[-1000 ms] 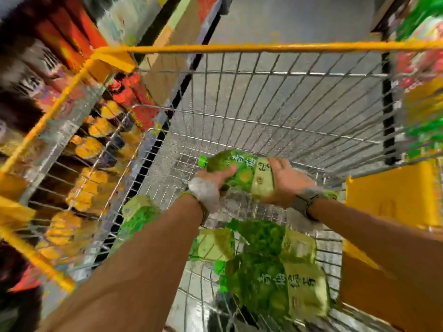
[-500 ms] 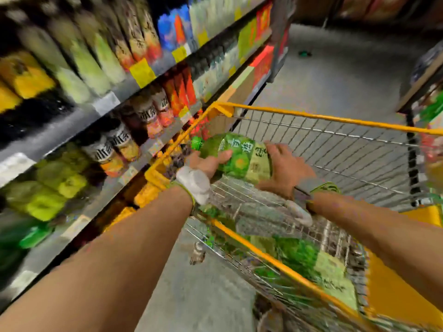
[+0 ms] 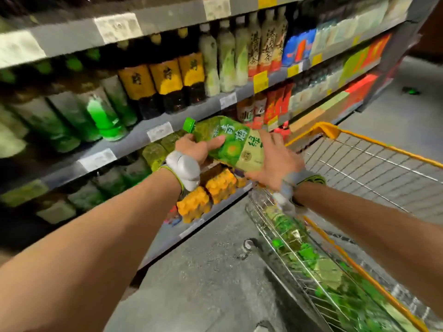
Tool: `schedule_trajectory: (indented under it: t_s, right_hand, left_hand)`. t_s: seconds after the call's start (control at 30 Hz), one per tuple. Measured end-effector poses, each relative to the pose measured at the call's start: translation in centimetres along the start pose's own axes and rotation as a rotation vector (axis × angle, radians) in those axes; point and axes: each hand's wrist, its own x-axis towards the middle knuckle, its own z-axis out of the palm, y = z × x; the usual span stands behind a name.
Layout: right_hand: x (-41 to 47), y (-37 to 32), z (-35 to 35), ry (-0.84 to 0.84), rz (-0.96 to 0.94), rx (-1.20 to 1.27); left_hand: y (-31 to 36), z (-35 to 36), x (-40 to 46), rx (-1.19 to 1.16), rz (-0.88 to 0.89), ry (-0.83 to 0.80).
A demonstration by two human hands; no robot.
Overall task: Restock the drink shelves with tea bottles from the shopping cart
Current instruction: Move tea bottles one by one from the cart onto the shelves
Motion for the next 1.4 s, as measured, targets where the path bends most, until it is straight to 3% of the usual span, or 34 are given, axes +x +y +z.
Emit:
schedule_trajectory:
  t_s: [0.23, 0.5, 0.67, 1.07, 1.4]
  right_hand:
    - [0.9, -8.1, 8.1, -0.185, -0.153, 0.0]
    - [-0.2, -11.9, 18.7, -0.354, -0.275, -0.087]
    - [-0.6, -12.5, 25.3, -0.499, -0.315, -0.009]
    - [-1.4, -15.0, 42.9, -0.601, -0.43, -0.013]
    - [1.0, -18.0, 61.9, -0.521, -0.537, 0.004]
  left_hand:
    - [-5.7, -10.0, 0.8, -0.041, -0.089, 0.171]
    - [-14.1, -15.2, 1.8, -0.024, -0.25, 0.306]
    - [-20.4, -17.0, 4.0, 0.055, -0.331, 0.382]
    - [-35.2, -21.4, 8.4, 0.23, -0.416, 0.534]
    - [-50.2, -27.0, 18.0, 0.061, -0.43, 0.623]
